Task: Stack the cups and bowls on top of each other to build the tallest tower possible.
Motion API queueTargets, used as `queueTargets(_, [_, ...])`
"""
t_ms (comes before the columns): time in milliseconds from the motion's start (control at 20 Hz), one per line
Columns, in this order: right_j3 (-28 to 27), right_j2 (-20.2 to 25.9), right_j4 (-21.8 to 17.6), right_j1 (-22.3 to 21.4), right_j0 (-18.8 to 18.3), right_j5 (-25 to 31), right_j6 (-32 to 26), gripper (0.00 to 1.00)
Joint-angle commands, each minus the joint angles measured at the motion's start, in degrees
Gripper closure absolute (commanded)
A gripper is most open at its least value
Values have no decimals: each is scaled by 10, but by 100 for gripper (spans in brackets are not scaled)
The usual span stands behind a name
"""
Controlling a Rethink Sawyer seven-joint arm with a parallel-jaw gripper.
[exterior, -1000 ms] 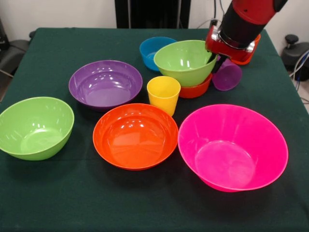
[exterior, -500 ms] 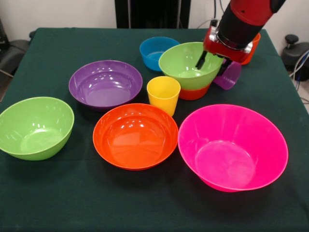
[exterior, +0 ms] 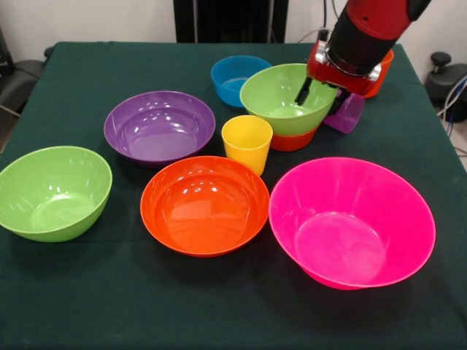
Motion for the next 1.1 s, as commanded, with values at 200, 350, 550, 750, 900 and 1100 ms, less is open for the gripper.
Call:
queueTargets(200, [2,76,-4,-8,-12,-7,36,0])
queueTargets(350, [7,76,2,-23,-10,14,40,0])
queueTargets(550, [15,77,6,-41,-5,31,46,0])
queueTargets(750, [21,80,7,-47,-4,33,51,0])
queueTargets(900, [22,82,7,-44,-3,28,55,0])
queueTargets(1100, [16,83,9,-43,-3,35,57,0])
